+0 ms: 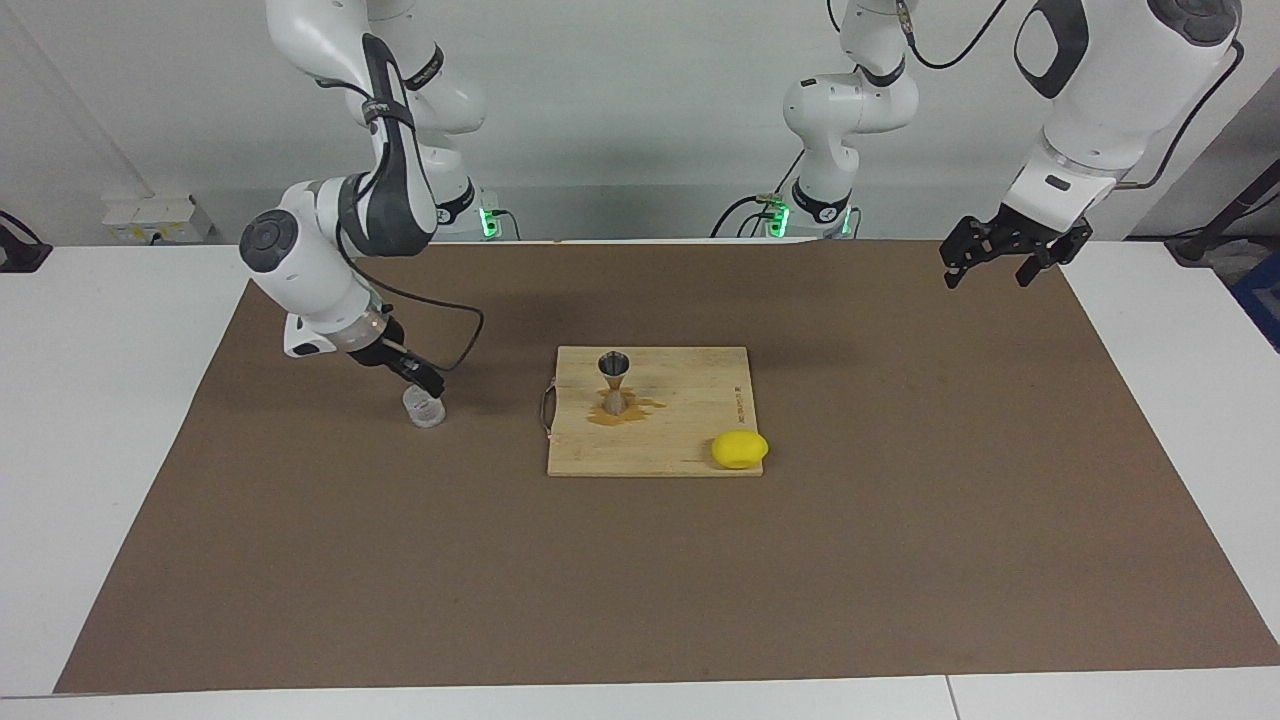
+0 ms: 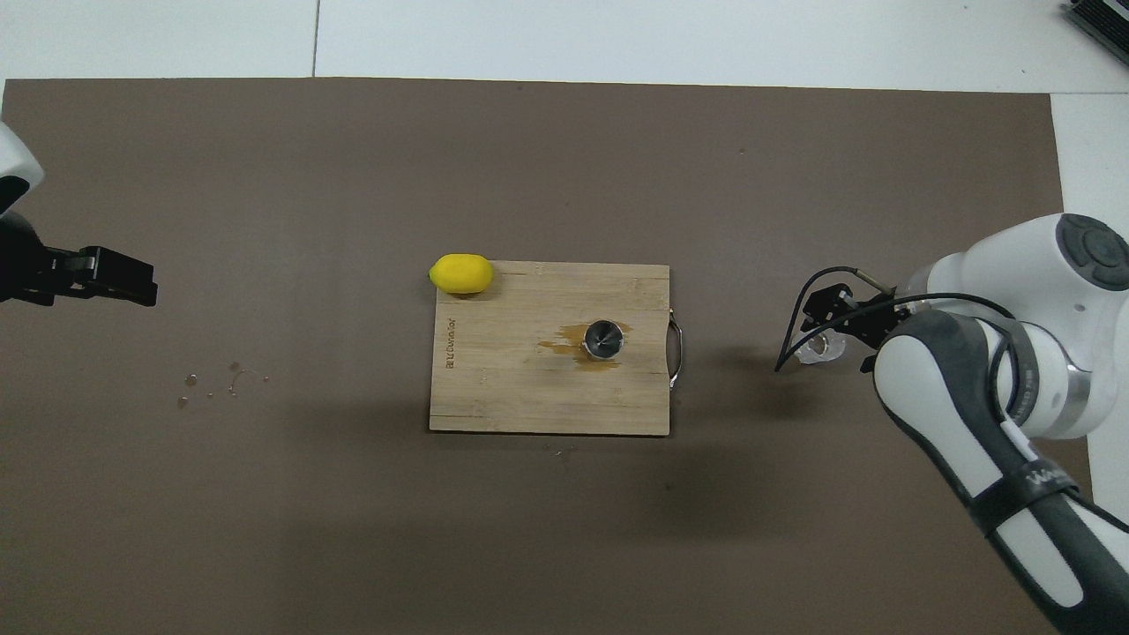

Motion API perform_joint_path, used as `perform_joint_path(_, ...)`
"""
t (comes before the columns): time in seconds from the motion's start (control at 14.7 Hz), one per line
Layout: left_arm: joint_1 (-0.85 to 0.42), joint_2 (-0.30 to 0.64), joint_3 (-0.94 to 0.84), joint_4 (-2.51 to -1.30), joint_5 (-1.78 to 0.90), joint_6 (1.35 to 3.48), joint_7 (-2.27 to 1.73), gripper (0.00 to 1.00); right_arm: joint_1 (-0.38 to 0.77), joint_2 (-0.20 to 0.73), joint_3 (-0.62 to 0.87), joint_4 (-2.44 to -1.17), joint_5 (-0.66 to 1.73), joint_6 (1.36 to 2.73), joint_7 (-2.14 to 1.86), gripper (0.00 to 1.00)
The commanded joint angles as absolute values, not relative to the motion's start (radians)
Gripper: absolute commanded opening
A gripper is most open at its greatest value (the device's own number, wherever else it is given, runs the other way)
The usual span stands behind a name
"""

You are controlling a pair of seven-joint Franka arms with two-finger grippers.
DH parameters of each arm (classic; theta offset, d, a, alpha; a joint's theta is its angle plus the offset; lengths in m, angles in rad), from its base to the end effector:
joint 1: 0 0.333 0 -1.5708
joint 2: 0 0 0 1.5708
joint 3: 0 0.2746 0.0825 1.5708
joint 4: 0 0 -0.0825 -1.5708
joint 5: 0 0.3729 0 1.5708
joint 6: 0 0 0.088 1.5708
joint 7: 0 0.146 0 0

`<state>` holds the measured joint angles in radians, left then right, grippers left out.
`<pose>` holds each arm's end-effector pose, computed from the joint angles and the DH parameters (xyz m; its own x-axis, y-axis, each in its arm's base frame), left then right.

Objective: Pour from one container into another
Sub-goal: 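Set down the glass cup and open the right gripper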

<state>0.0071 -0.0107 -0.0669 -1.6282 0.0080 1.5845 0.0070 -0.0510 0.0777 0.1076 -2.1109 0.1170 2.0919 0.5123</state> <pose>0.5381 -0.0312 0.5246 0.9972 -0.0668 -0.0331 -0.0671 -0.9977 -0.0085 0.5278 0.0397 0.2986 0.8616 -0.4887 -0.1373 -0.4979 -0.8662 -0.0415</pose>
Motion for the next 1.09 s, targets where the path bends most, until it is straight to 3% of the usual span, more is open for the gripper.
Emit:
perform_joint_path(0.0,0.003,-0.029,-0.058,-1.643,-0.002,1.580,0.006,1.00,-0.014,0.017,0.112,-2.079,0.022,2.028,0.462,1.00)
perform_joint_path(0.68,0.003,-0.029,-0.058,-1.643,-0.002,1.580,0.006,1.00,-0.003,0.011,0.109,-1.639,-0.002,1.677,0.299,1.00)
perform_joint_path(1.02,0.003,-0.029,-0.058,-1.643,-0.002,1.580,0.006,1.00,-0.002,-0.029,0.109,-1.666,-0.025,1.608,0.256,1.00)
